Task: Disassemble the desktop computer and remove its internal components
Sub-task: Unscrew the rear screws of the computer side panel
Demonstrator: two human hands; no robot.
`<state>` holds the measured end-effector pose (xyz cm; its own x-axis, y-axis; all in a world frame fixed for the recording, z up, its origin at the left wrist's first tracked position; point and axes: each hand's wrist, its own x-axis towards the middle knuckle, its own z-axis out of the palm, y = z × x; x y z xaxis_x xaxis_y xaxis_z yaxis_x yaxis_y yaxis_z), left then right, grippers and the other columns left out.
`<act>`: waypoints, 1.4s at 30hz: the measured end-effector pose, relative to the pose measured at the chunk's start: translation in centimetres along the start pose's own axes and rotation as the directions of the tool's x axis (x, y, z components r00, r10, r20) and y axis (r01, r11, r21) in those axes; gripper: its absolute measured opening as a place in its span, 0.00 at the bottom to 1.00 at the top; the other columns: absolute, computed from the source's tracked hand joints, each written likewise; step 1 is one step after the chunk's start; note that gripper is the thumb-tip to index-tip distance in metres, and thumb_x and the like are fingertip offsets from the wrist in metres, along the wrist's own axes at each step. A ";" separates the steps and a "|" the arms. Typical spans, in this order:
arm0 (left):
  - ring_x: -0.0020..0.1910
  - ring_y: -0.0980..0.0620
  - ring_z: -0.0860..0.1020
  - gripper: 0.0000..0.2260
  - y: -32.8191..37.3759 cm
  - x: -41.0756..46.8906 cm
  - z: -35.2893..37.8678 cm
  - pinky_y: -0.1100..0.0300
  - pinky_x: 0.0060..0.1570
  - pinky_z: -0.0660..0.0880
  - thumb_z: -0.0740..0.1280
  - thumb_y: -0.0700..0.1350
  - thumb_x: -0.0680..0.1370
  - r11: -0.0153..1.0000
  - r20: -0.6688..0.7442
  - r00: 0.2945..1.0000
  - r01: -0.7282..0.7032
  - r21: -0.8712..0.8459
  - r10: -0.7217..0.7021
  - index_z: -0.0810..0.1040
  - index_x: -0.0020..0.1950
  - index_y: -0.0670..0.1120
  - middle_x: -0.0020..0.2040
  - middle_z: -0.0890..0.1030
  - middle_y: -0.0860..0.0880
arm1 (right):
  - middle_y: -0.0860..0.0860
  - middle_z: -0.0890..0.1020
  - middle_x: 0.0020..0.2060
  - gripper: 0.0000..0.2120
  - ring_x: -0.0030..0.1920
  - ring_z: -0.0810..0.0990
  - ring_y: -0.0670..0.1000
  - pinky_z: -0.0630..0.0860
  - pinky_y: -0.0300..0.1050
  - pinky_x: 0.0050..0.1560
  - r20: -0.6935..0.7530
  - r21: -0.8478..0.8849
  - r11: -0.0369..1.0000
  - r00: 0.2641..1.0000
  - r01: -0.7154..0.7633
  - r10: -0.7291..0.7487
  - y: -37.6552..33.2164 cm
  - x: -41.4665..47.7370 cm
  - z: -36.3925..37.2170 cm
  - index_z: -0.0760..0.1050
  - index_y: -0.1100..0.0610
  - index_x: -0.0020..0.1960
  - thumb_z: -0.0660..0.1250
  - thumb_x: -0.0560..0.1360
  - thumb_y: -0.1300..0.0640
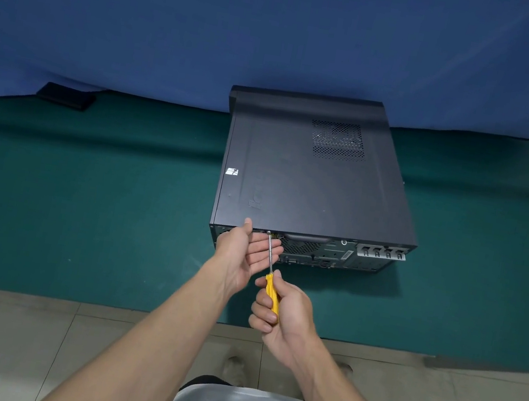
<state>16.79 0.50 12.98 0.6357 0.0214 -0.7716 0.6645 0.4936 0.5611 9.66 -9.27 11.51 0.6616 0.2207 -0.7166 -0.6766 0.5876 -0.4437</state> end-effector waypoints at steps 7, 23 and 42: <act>0.43 0.44 0.85 0.20 0.1 -0.1 -0.1 0.57 0.35 0.81 0.56 0.51 0.84 1.000 -0.005 1.000 0.003 -0.013 -0.003 0.77 0.49 0.36 0.45 0.85 0.39 | 0.49 0.63 0.22 0.16 0.18 0.57 0.44 0.53 0.35 0.18 0.092 0.179 0.977 0.990 -0.119 0.104 -0.2 0.4 -0.2 0.71 0.62 0.42 0.57 0.81 0.52; 0.40 0.45 0.85 0.21 0.3 -0.4 0.3 0.58 0.33 0.80 0.56 0.51 0.84 0.999 -0.023 1.000 0.012 -0.031 -0.013 0.77 0.50 0.35 0.44 0.84 0.38 | 0.48 0.63 0.22 0.18 0.19 0.56 0.45 0.53 0.35 0.20 -0.184 -0.199 0.977 0.977 0.073 -0.110 0.4 0.6 2.0 0.65 0.58 0.40 0.53 0.83 0.48; 0.35 0.47 0.84 0.08 -0.3 -0.1 0.9 0.63 0.33 0.80 0.62 0.24 0.75 0.990 -0.074 0.989 -0.123 0.067 0.127 0.75 0.49 0.35 0.39 0.83 0.38 | 0.57 0.75 0.35 0.12 0.28 0.72 0.51 0.64 0.37 0.21 0.279 -0.002 0.978 0.939 -0.207 0.199 -0.7 -1.8 -0.8 0.76 0.63 0.47 0.63 0.77 0.53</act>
<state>16.88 -0.42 13.14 0.6844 0.1484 -0.7139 0.6063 0.4280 0.6702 8.70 -10.64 12.65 0.5768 0.5419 -0.6112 -0.7996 0.5275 -0.2870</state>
